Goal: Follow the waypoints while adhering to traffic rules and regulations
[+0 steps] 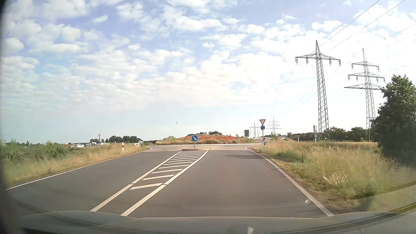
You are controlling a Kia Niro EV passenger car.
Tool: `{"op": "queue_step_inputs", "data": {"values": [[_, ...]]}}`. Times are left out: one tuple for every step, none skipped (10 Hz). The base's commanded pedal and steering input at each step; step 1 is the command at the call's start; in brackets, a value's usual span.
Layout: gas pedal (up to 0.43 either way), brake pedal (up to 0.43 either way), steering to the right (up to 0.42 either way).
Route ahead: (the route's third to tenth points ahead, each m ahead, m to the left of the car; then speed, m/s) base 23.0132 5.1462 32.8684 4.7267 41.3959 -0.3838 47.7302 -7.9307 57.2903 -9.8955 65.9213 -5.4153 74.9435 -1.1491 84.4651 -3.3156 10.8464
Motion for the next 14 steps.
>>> {"op": "queue_step_inputs", "data": {"values": [[0.0,0.03,0.008],[0.0,0.03,0.009],[0.0,0.03,0.009],[0.0,0.03,0.01],[0.0,0.03,0.011],[0.0,0.03,0.011],[0.0,0.03,0.011],[0.0,0.03,0.011],[0.0,0.03,0.011],[0.0,0.03,0.011],[0.0,0.03,0.011],[0.0,0.03,0.011],[0.0,0.03,0.011],[0.0,0.03,0.012]]}}
